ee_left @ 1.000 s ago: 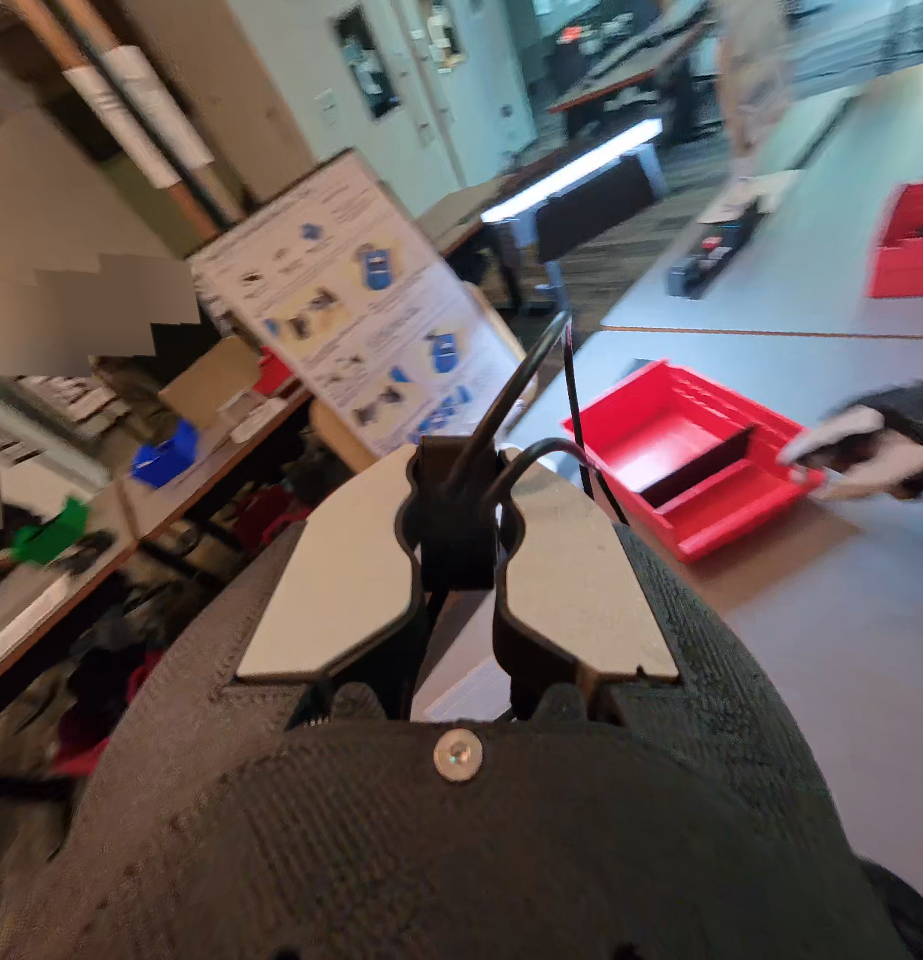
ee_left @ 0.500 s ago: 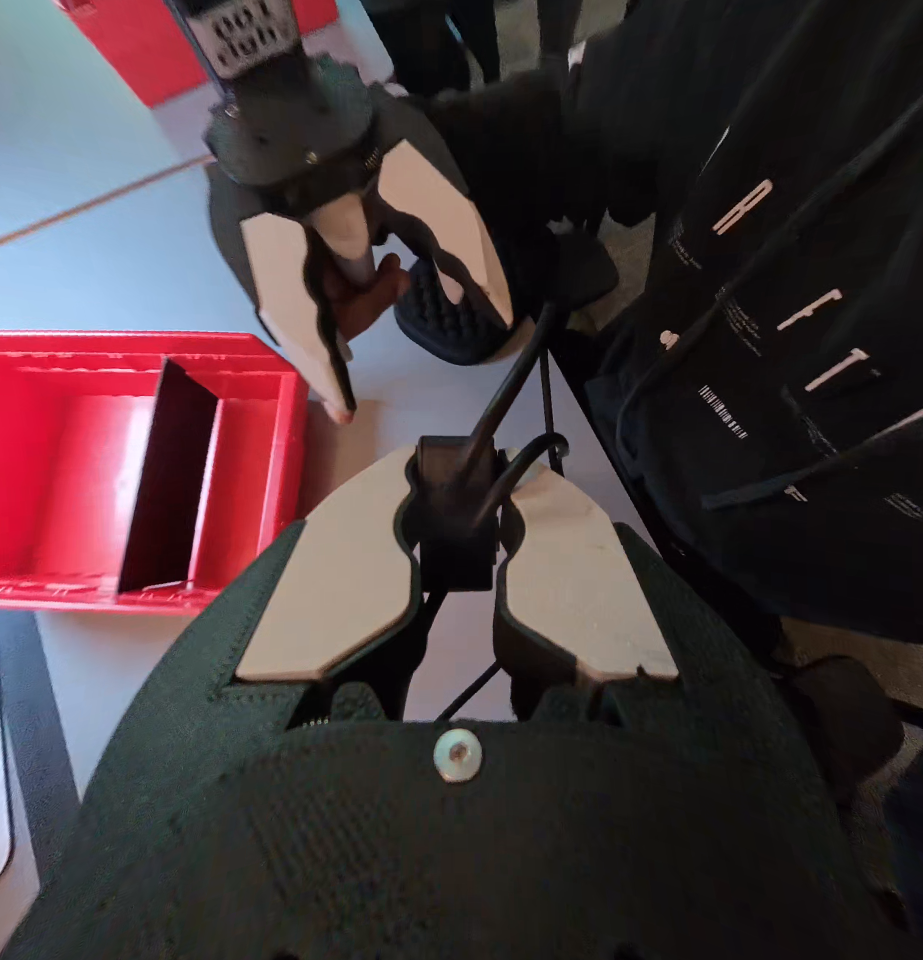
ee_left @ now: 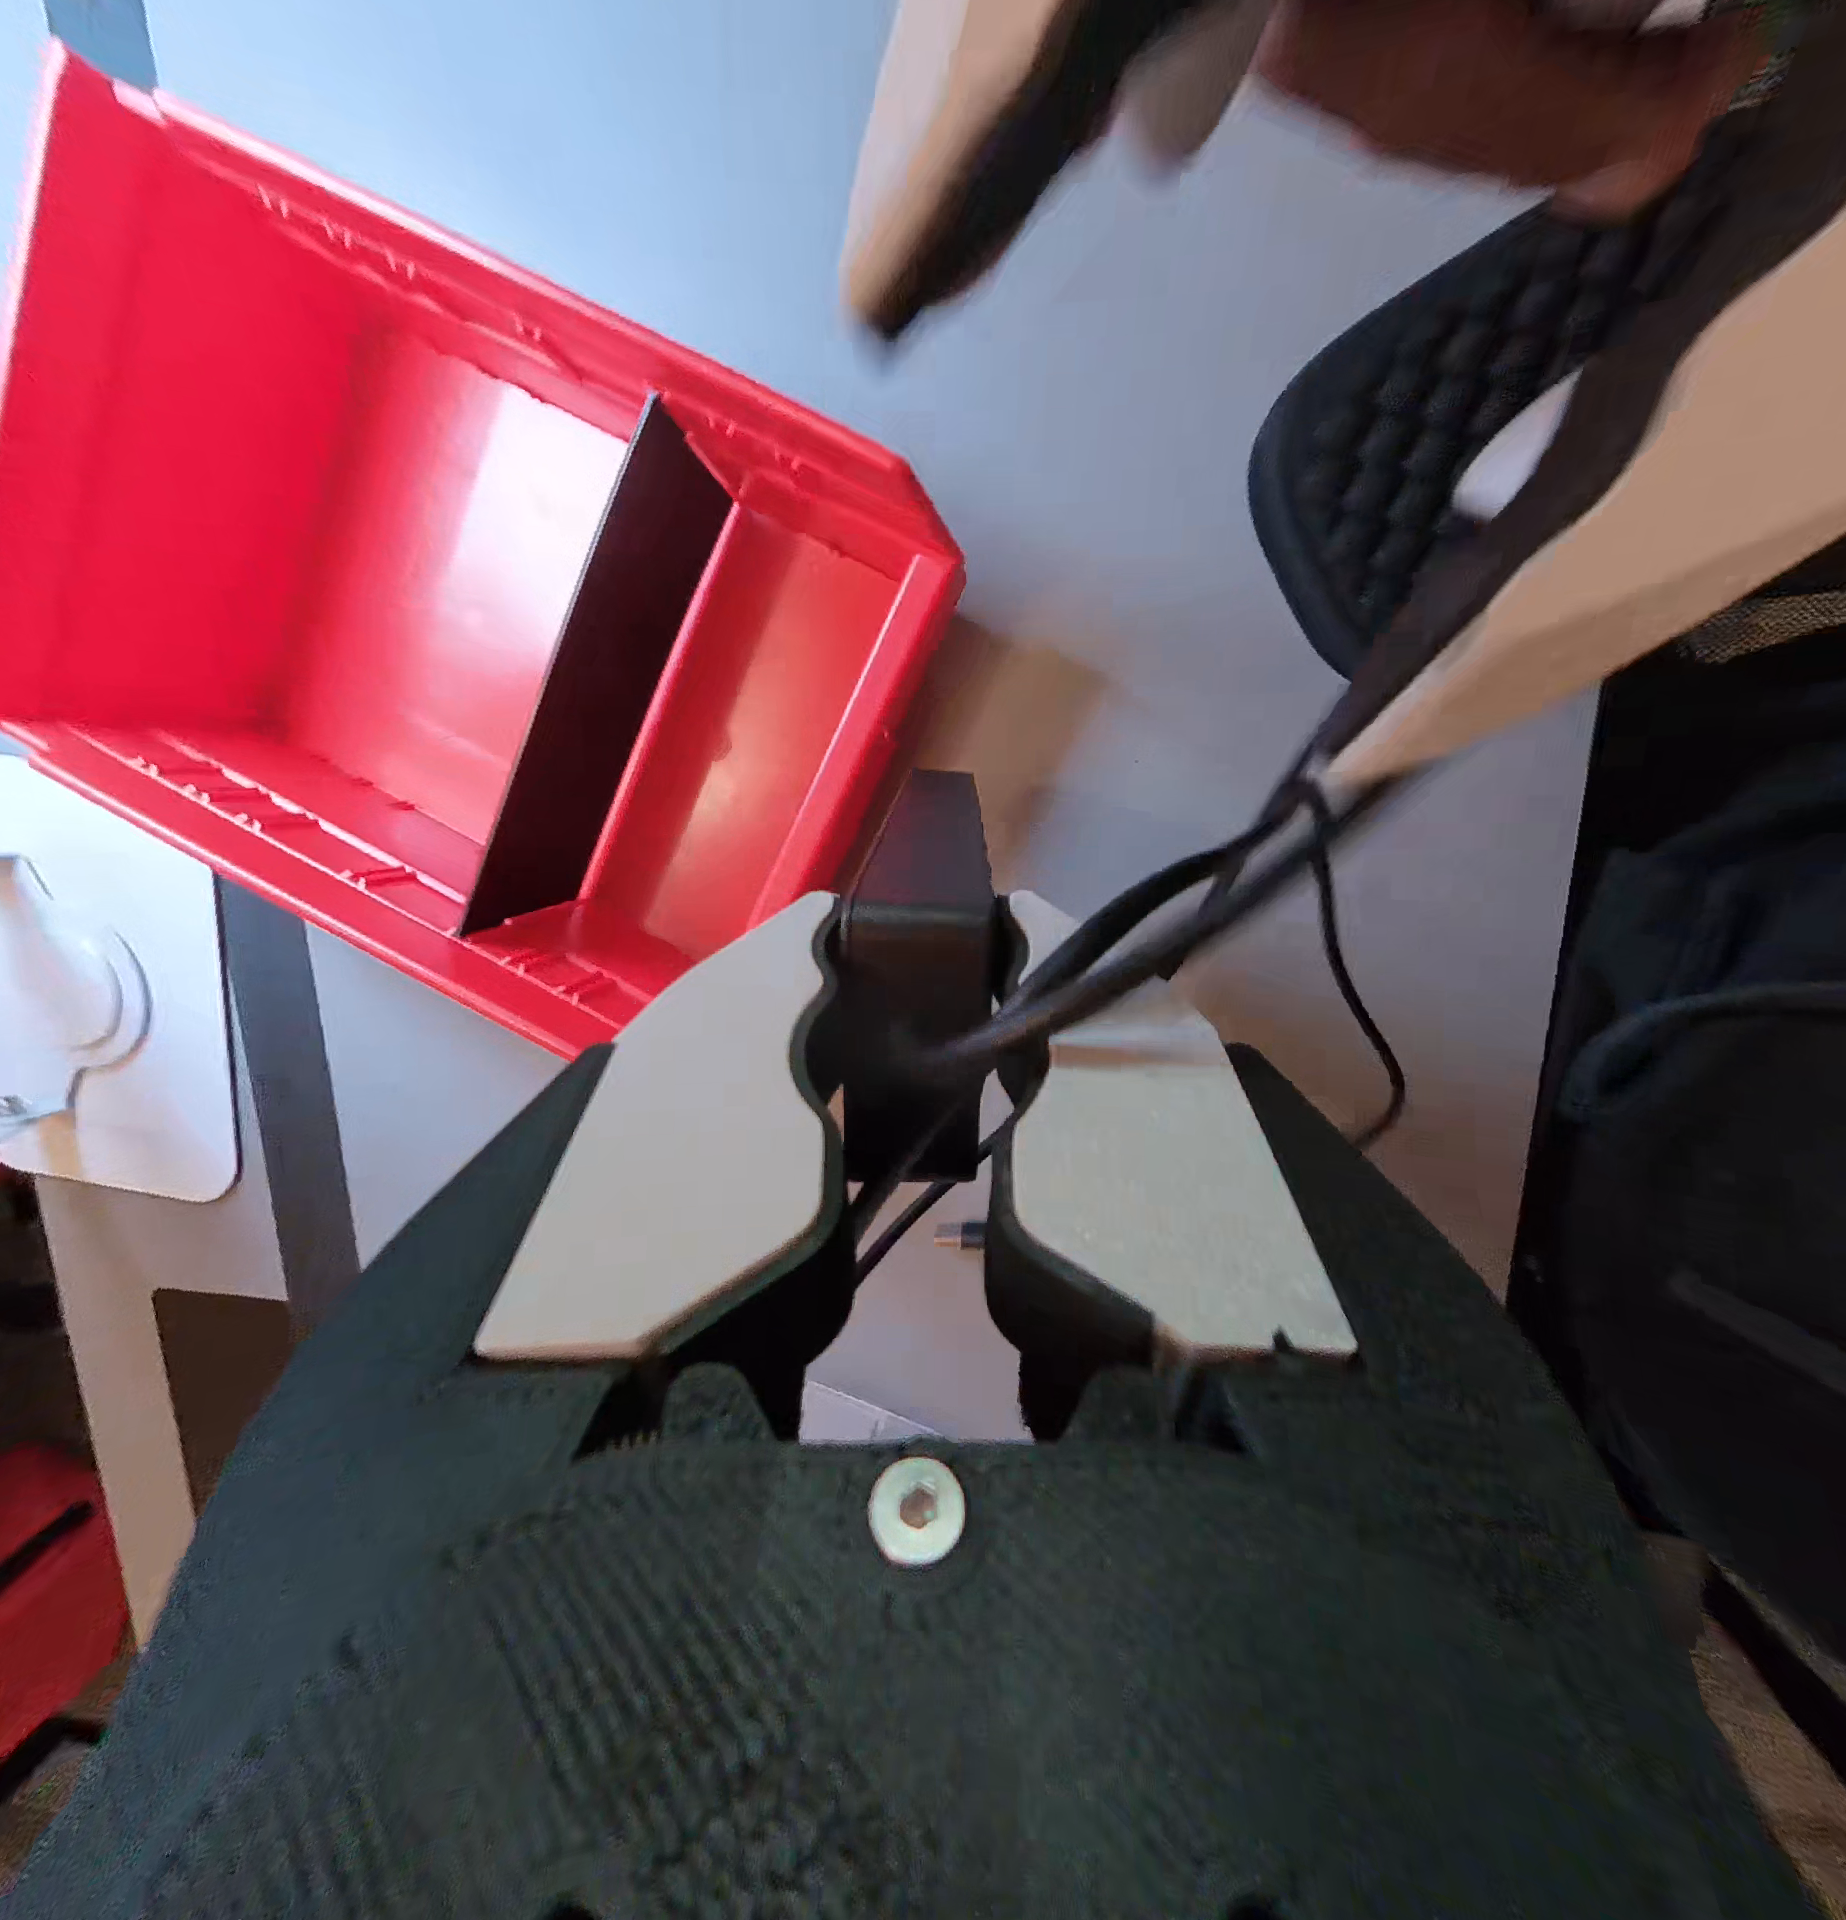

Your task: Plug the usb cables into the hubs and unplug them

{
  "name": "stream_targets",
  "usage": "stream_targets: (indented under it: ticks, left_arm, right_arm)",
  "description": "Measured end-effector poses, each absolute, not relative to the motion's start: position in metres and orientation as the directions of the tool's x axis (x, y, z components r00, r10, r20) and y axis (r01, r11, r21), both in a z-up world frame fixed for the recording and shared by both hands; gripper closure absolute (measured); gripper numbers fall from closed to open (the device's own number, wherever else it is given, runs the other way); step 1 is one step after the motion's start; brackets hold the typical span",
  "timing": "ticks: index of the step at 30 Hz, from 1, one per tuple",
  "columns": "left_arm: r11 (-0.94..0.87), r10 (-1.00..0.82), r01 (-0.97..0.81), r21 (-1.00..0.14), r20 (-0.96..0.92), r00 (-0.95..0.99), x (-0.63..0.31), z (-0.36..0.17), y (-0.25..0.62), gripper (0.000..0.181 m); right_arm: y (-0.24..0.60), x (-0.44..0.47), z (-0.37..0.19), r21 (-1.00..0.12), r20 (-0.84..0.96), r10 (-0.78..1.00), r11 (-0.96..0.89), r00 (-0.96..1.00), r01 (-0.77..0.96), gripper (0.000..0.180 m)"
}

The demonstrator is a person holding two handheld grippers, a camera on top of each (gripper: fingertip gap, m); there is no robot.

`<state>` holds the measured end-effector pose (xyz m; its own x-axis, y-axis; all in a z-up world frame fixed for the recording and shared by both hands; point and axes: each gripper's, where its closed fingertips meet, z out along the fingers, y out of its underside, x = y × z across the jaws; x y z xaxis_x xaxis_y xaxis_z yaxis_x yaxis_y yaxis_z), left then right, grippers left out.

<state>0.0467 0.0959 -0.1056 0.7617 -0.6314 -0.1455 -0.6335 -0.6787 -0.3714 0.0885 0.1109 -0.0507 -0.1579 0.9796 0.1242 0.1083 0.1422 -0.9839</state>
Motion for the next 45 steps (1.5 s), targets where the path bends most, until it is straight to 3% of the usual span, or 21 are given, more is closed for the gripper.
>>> stream_targets:
  ticks: [3,8,10,12,13,17,19,23,28,34,37,38,45]
  left_arm:
    - [-0.725,-0.584,-0.597,-0.343,-0.153,0.797,0.034,-0.117,0.103,0.155]
    - [-0.750,-0.586,-0.579,-0.321,-0.084,0.806,0.036,-0.136,0.098,0.155]
    - [-0.715,-0.649,-0.629,-0.305,-0.046,0.760,0.046,-0.142,0.086,0.155]
    - [-0.659,-0.727,-0.698,-0.280,-0.001,0.687,0.054,-0.146,0.066,0.155]
    - [-0.618,-0.770,-0.739,-0.269,0.020,0.637,0.057,-0.148,0.054,0.156]
    - [-0.389,-0.921,-0.852,-0.349,0.152,0.358,0.080,-0.141,0.006,0.156]
    - [-0.261,-0.964,-0.858,-0.442,0.168,0.206,0.093,-0.133,-0.013,0.156]
    - [-0.177,-0.978,-0.808,-0.562,0.191,0.081,0.106,-0.121,-0.029,0.156]
    - [-0.122,-0.973,-0.742,-0.660,0.226,-0.042,0.119,-0.118,-0.040,0.156]
    - [-0.079,-0.945,-0.650,-0.756,0.265,-0.193,0.135,-0.107,-0.048,0.156]
    - [-0.062,-0.951,-0.607,-0.793,0.232,-0.206,0.133,-0.102,-0.042,0.156]
    - [-0.074,-0.948,-0.590,-0.804,0.240,-0.208,0.132,-0.099,-0.041,0.156]
    - [-0.204,-0.970,-0.480,-0.853,0.242,-0.019,0.114,-0.090,-0.008,0.148]
  right_arm:
    - [0.119,0.101,-0.049,-0.977,0.143,0.982,0.160,-0.120,0.142,0.113]
    - [0.100,0.079,-0.100,-0.877,0.324,0.941,0.338,-0.099,0.341,0.103]
    - [0.095,0.066,-0.122,-0.830,0.389,0.912,0.409,-0.130,0.380,0.120]
    - [0.090,0.062,-0.130,-0.811,0.416,0.880,0.474,-0.231,0.342,0.167]
    - [0.077,0.065,-0.131,-0.823,0.385,0.852,0.491,-0.355,0.285,0.175]
    - [0.039,0.085,-0.129,-0.897,0.234,0.667,0.430,-0.707,0.108,0.175]
    - [0.015,0.095,-0.129,-0.946,0.064,0.560,0.298,-0.826,0.129,0.170]
    - [-0.016,0.098,-0.143,-0.963,-0.100,0.455,0.180,-0.885,0.201,0.110]
    - [-0.052,0.096,-0.160,-0.965,-0.133,0.399,0.155,-0.907,0.210,0.088]
    - [-0.080,0.089,-0.151,-0.988,-0.072,0.350,0.106,-0.934,0.116,0.078]
    - [-0.089,0.094,-0.143,-0.993,-0.049,0.322,0.086,-0.946,0.081,0.106]
    - [-0.088,0.094,-0.141,-0.993,-0.062,0.319,0.076,-0.946,0.091,0.108]
    - [-0.072,0.087,-0.143,-0.985,-0.168,0.339,-0.031,-0.926,0.167,0.108]
